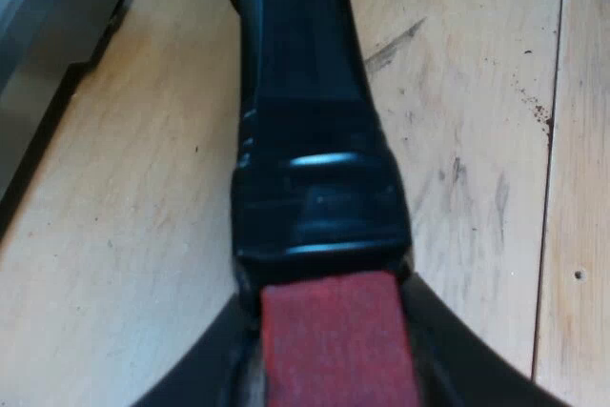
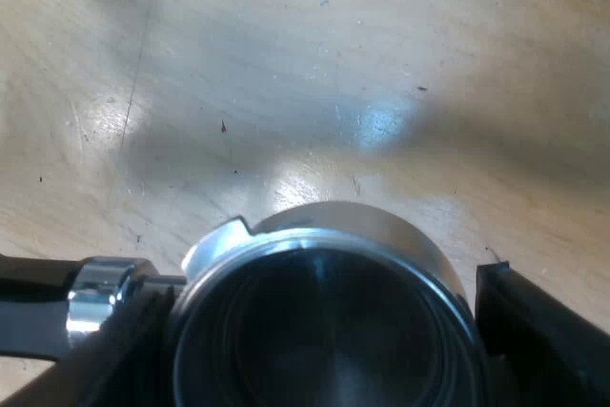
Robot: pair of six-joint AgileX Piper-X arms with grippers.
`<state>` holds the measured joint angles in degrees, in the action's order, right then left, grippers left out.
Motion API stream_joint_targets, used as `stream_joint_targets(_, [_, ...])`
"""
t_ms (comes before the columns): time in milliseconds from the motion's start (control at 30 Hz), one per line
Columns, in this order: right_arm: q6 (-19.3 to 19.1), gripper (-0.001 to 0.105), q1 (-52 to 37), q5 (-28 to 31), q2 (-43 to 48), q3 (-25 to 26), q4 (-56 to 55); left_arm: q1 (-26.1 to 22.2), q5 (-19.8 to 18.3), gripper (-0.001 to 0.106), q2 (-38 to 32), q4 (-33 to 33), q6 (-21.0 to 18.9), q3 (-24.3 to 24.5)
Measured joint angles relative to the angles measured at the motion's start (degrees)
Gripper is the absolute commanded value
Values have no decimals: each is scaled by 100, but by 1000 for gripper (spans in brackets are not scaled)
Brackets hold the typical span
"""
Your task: Put the handle in the coffee machine
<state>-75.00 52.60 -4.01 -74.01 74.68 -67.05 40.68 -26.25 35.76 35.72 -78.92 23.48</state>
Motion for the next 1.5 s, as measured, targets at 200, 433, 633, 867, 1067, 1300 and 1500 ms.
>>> stream_joint_targets(200, [26,0,0,0,0,0,0,0,-6,10,0,10,0,0])
stream_joint_targets(433, [89,0,0,-25,0,0,-7,0,26,0,0,2,-36,0])
stream_joint_targets(633, [89,0,0,-37,0,0,-7,0,26,0,0,2,-36,0])
stream_joint_targets(867, [89,0,0,-37,0,0,-7,0,26,0,0,2,-36,0])
stream_joint_targets(1067, [89,0,0,-37,0,0,-7,0,26,0,0,2,-36,0])
stream_joint_targets(1300, [89,37,0,-37,0,0,-7,0,26,0,0,2,-36,0])
stream_joint_targets(1500, [89,90,-8,-78,0,0,-31,0,26,0,0,13,-36,0])
